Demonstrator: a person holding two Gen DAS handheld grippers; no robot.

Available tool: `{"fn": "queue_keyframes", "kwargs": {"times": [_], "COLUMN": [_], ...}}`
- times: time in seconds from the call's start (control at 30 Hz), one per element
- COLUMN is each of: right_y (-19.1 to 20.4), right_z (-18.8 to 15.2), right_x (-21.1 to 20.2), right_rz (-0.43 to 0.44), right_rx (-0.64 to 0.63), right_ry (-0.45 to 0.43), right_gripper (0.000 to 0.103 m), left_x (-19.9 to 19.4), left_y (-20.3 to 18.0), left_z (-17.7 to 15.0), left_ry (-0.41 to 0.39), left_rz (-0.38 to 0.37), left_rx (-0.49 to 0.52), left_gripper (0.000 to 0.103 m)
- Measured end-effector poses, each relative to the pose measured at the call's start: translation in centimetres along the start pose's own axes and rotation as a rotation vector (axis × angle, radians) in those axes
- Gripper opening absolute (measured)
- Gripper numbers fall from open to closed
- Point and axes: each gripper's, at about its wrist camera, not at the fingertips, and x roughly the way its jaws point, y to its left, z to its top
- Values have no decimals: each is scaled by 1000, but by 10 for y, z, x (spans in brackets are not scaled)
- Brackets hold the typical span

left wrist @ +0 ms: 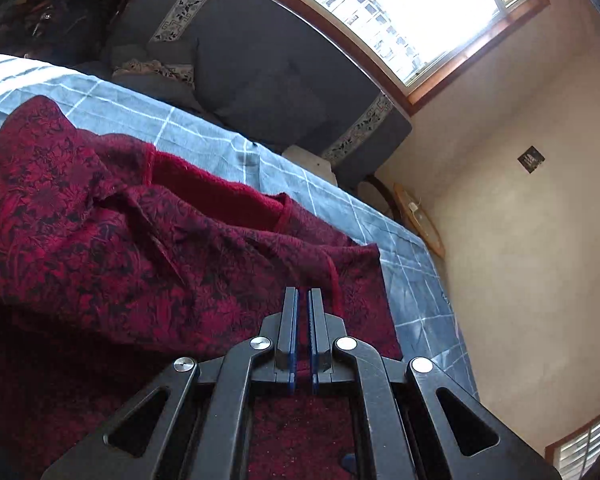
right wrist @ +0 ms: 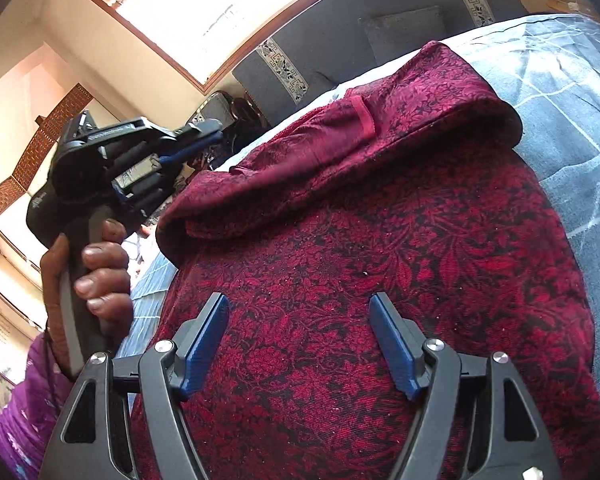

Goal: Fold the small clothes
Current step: 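Lay the held sleeve across the body and open the left gripper, then grasp the sweater's side edge with the right gripper and fold it inward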

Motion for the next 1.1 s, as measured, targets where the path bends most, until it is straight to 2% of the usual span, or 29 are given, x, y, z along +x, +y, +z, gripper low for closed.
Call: {"fn": "queue_keyframes", "kwargs": {"times": [0.1, 0.2, 0.23, 0.27, 0.33, 0.4, 0.47, 0.57, 0.67, 0.73, 0.77, 0.83, 0.87, 1.0, 1.1], "right_y": [-6, -12, -14, -16, -14, -8, -6, -10, -23, -30, -31, -26, -26, -17, -23], "right_z": [1, 3, 6, 9, 30, 58, 88, 125, 146, 147, 144, 140, 140, 147, 155], "right_x": [-3, -8, -9, -11, -15, -17, -10, 12, 45, 66, 72, 79, 81, 50, 22], "right_rz": [14, 44, 61, 78, 78, 37, 26, -65, -135, -165, -172, -207, -229, -254, -280], "right_rx": [15, 45, 63, 83, 82, 38, 21, -18, 8, 28, 30, -18, -31, -92, -106], "right_ry": [-3, -4, 4, 6, 0, -11, 2, 22, 101, 141, 153, 151, 156, 28, -22], "right_gripper": [71, 71, 71, 72, 73, 73, 73, 73, 73, 72, 68, 9, 8, 7, 7], "left_x": [7, -19, -29, -40, -55, -67, -70, -70, -68, -68, -66, -63, -63, -66, -68], "left_y": [0, 1, 3, 7, 21, 40, 60, 87, 93, 92, 91, 88, 88, 94, 100], "left_z": [-18, -35, -42, -47, -58, -63, -70, -72, -69, -70, -70, -68, -68, -66, -66], "left_ry": [20, -74, -109, -147, -233, -277, -276, -261, -277, -281, -283, -284, -285, -293, -304], "left_rz": [-23, -14, 13, 63, 178, 249, 268, 212, 233, 245, 252, 256, 261, 263, 255], "left_rx": [-13, 0, 14, 29, 47, 43, 6, -113, -127, -121, -116, -113, -117, -163, -197], "left_gripper": [4, 8, 15, 30, 51, 52, 52, 52, 53, 53, 53, 54, 54, 58, 59]}}
